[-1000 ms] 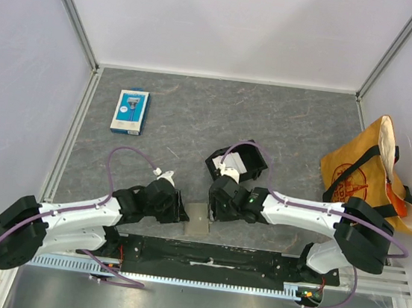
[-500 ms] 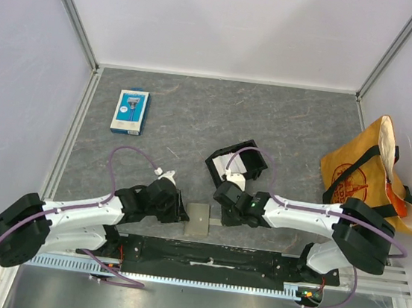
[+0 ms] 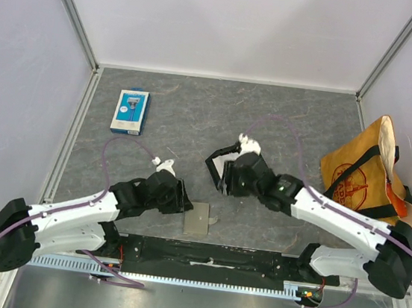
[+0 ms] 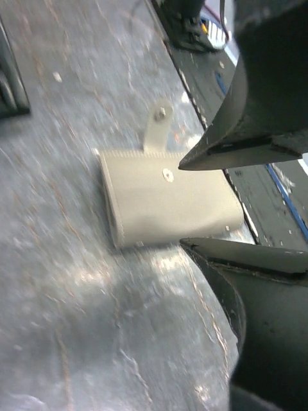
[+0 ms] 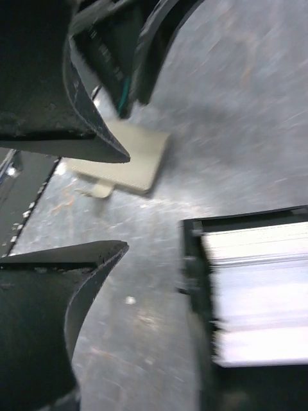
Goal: Put the credit cards into the card holder
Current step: Open the card holder at the center of the board, then pick up the credit card from the storage box.
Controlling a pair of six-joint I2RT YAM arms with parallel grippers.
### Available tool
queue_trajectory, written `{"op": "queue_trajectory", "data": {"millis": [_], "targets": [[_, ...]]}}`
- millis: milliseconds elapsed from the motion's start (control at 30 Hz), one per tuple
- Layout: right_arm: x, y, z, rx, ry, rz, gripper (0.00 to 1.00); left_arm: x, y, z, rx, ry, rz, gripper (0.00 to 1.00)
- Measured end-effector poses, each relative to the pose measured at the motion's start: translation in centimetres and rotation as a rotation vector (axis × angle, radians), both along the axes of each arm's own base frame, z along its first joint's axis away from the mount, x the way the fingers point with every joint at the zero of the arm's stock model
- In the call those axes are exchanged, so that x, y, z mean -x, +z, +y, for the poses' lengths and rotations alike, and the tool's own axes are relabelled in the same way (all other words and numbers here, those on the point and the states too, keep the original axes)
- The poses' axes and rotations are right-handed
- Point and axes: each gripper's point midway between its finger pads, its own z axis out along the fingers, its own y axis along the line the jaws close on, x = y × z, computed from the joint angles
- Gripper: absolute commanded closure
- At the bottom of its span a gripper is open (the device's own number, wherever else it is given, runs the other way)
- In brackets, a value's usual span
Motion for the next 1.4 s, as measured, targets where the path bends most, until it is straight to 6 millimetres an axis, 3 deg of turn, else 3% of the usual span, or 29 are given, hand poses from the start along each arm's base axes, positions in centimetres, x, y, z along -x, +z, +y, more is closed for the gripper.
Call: {"op": "queue_trajectory", "data": {"millis": [100, 167, 267, 367, 567, 1067, 1400], "targets": [[-3.7, 5.1, 0.1, -0.076, -0.025, -0.103, 0.32, -1.5, 2.8, -1.1, 0.036, 0.005, -0.065, 0.39], [-6.0, 7.0, -0.5, -0.095, -0.042, -0.14, 0.29, -2.3, 4.1, -1.7, 0.05, 0.004, -0.096, 0.38], [-9.1, 7.9, -1.5, -0.081, -0.063, -0.165, 0.27, -3.6, 5.1, -2.5, 0.05, 0.004, -0.116, 0.38], [-11.1, 6.3, -2.1, -0.038, -0.055, -0.137, 0.24, -5.0, 4.8, -2.7, 0.035, 0.018, -0.111, 0.4], [-12.7, 2.4, -3.4, 0.007, -0.03, -0.04, 0.11, -7.3, 3.3, -2.8, 0.044, 0.041, -0.071, 0.46], [-14.6, -2.2, -3.3, -0.014, 0.04, 0.05, 0.07, -11.2, 0.7, -5.6, 0.078, 0.02, -0.021, 0.51], [-15.1, -4.3, -2.9, -0.035, 0.053, 0.093, 0.07, -12.0, -0.6, -6.5, 0.089, 0.013, -0.014, 0.51]]}}
